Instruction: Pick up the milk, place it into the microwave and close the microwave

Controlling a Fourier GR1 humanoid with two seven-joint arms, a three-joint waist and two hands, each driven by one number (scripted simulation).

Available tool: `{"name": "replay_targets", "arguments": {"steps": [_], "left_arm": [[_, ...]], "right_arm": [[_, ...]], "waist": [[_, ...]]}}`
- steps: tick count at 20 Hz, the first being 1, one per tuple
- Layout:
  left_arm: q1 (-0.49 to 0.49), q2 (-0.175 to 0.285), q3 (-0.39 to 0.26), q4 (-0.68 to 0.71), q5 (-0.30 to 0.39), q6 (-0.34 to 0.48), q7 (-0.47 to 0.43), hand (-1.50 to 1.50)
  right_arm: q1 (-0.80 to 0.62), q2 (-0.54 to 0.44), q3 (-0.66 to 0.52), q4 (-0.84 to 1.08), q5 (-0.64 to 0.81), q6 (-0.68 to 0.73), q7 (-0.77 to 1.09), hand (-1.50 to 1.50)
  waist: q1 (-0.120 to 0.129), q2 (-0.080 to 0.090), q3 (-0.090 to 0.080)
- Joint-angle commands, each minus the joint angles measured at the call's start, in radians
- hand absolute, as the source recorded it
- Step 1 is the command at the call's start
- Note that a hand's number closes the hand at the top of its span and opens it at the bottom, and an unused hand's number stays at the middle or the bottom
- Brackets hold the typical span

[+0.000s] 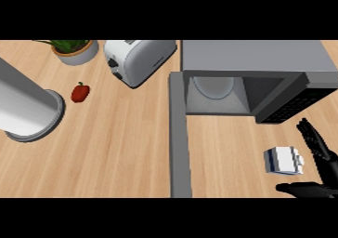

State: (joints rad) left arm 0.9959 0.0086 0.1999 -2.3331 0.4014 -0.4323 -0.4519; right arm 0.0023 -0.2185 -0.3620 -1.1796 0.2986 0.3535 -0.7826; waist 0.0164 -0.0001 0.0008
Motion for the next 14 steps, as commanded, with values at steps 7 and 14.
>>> {"name": "replay_targets", "arguments": {"steps": [7, 14], "left_arm": [[0.028, -0.008, -0.027, -0.025, -0.008, 0.021, -0.015, -1.50], [0.060, -0.008, 0.057, -0.059, 0.097, -0.050, 0.020, -1.50]], "right_arm": [[-0.074, -0.054, 0.060, 0.351, 0.084, -0.068, -0.226, -1.50], [-0.153, -0.058, 0.059, 0.541, 0.127, -0.242, -0.330, -1.50]], "waist": [[0.002, 0.001, 0.001], [0.005, 0.002, 0.001]]}}
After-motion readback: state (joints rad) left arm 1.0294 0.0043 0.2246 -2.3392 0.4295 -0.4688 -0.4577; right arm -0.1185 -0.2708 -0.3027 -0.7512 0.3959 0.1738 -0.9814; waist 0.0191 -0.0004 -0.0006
